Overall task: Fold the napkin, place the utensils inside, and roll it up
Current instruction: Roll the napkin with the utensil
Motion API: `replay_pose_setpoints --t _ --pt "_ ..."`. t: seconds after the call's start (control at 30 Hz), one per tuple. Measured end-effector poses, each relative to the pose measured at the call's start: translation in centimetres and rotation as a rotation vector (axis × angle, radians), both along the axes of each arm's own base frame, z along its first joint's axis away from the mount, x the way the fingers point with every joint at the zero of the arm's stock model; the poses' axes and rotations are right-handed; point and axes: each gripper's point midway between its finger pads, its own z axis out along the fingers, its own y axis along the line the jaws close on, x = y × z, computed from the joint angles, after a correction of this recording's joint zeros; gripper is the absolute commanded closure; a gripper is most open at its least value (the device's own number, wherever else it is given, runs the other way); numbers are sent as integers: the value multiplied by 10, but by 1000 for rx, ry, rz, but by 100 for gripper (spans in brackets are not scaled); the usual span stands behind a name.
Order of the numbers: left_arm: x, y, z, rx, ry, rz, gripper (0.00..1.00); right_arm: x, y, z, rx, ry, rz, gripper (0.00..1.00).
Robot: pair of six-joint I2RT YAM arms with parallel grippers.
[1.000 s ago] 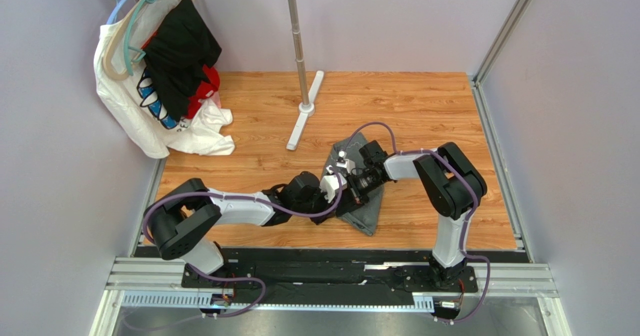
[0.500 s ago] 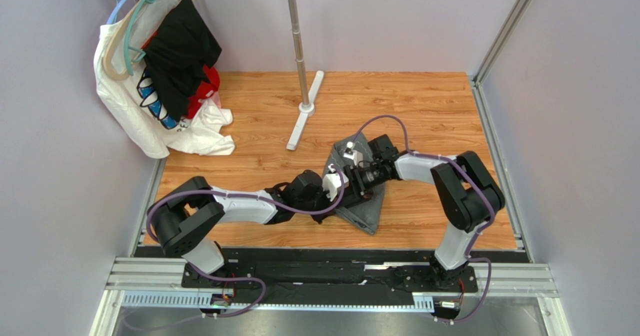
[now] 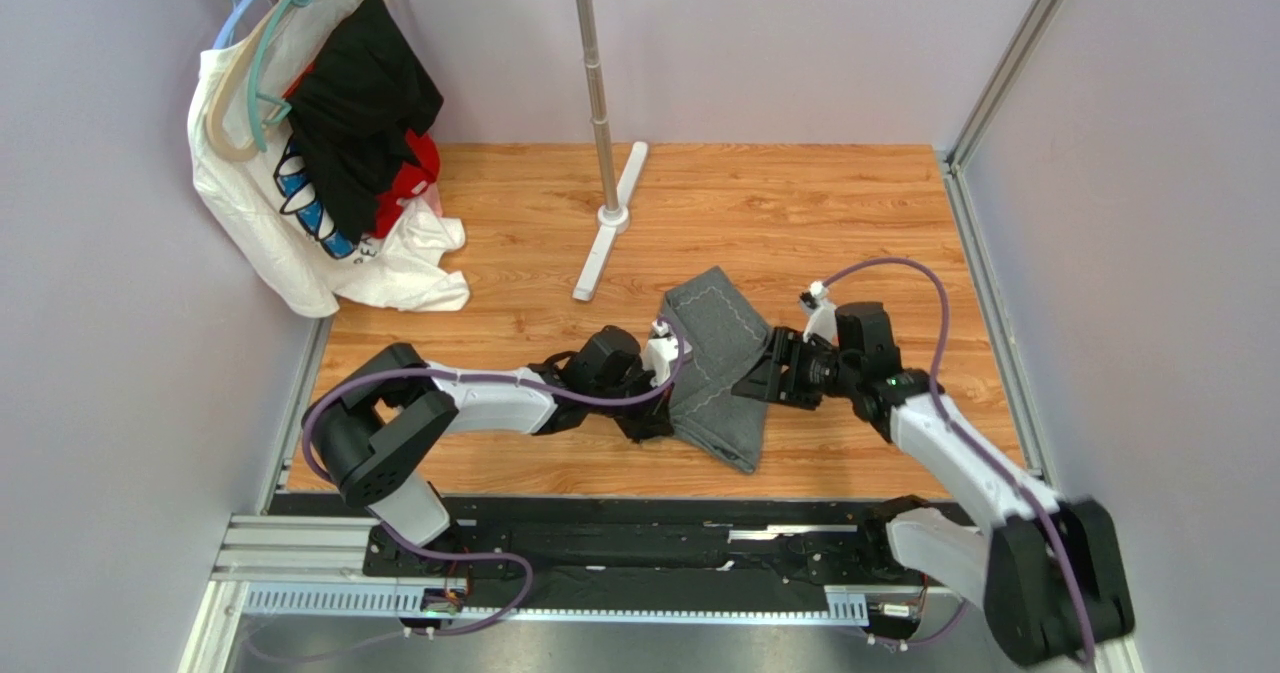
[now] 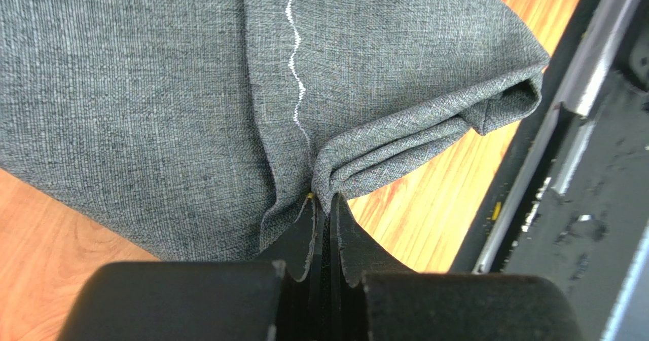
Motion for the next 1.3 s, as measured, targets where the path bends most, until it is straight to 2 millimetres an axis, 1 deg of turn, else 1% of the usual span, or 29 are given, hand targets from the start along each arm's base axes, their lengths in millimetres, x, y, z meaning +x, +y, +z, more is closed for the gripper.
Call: replay_pose_setpoints --t 0.07,0.13,0.17,0.2,0.27,0.3,0.37,0.53,0.63,0.83,1.03,1.13,1.2,1.3 --pt "1 0 0 -7 38 4 100 -4 1 22 -23 -139 -20 39" --pt "0 1 0 -5 81 8 100 -10 10 45 -39 -281 -5 39" --pt "0 1 1 -1 101 9 100 -16 18 54 -48 -343 15 38" --pt "0 1 1 4 118 10 100 -23 24 61 -51 -386 37 38" --pt "-1 1 1 19 156 10 100 -34 35 65 -75 -451 67 37" --pt "-1 1 0 27 175 9 100 -40 39 62 -96 -469 84 37" --pt "0 1 0 38 218 6 100 -44 42 52 -156 -480 103 37" --pt "2 2 0 45 313 0 100 -55 45 5 -415 -480 186 37" --pt "2 2 -1 39 363 0 100 -62 49 -10 -540 -517 242 37" --pt "0 2 -1 44 444 -14 100 -64 60 -16 -672 -612 295 37" --pt "-7 3 -1 57 521 -33 100 -58 59 -35 -797 -628 346 37" --pt "-9 3 -1 60 548 -39 100 -57 57 -40 -829 -633 373 37" --pt "-11 4 -1 62 566 -42 100 -57 57 -41 -834 -639 387 37" --pt "-14 6 -1 63 589 -47 100 -57 63 -41 -805 -639 407 38"
